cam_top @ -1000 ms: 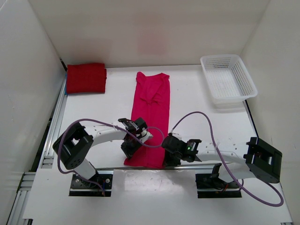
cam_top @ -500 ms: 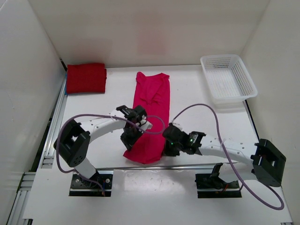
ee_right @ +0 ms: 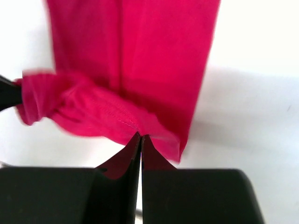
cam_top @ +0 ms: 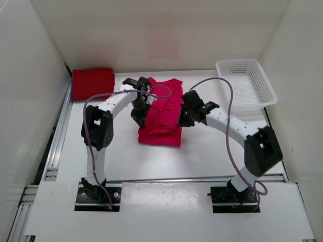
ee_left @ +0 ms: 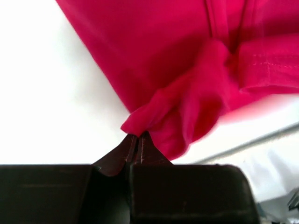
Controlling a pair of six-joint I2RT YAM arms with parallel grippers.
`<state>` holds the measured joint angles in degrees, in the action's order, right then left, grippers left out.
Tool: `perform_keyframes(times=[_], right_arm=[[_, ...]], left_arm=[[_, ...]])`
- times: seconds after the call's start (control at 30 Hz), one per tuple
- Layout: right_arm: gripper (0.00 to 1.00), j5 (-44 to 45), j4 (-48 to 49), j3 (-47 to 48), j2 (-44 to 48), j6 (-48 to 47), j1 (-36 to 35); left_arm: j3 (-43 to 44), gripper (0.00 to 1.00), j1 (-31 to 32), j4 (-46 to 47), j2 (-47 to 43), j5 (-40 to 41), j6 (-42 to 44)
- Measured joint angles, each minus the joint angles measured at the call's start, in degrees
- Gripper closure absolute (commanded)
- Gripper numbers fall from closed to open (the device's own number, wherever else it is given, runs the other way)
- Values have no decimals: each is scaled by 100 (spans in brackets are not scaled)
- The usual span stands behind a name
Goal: Fold and stack the t-shirts
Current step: Fold the folded rectangular tshirt in 1/3 of the way
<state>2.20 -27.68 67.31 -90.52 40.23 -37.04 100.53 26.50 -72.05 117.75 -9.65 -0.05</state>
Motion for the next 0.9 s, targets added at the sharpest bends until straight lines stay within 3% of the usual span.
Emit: perform_keyframes(times=[0.17, 0.43, 0.63, 0.67, 0.7, 0.77, 0.9], right_arm=[[99, -310, -109, 584, -903, -450, 514], [99, -732, -136, 1178, -1731, -761, 890], [68, -1132, -225, 1810, -2356, -861, 1123], [62, -1141, -221, 1906, -2455, -872, 1152], [59, -1139, -221, 1954, -2518, -870, 1196], [56, -1141, -262, 1958, -2538, -859, 1255], [50, -1137, -254, 1910, -2441, -870, 1392]], left_arm=[[894, 90, -103, -4, 787, -48, 2], [1259, 84, -179, 15, 1322, -160, 4], [1300, 63, -273, 271, 1342, -103, 9], [1300, 57, -310, 328, 1342, -96, 7], [1300, 41, -363, 389, 1342, -87, 11], [1322, 30, -507, 514, 1342, -72, 24], [1381, 27, -898, 793, 1259, -52, 0]])
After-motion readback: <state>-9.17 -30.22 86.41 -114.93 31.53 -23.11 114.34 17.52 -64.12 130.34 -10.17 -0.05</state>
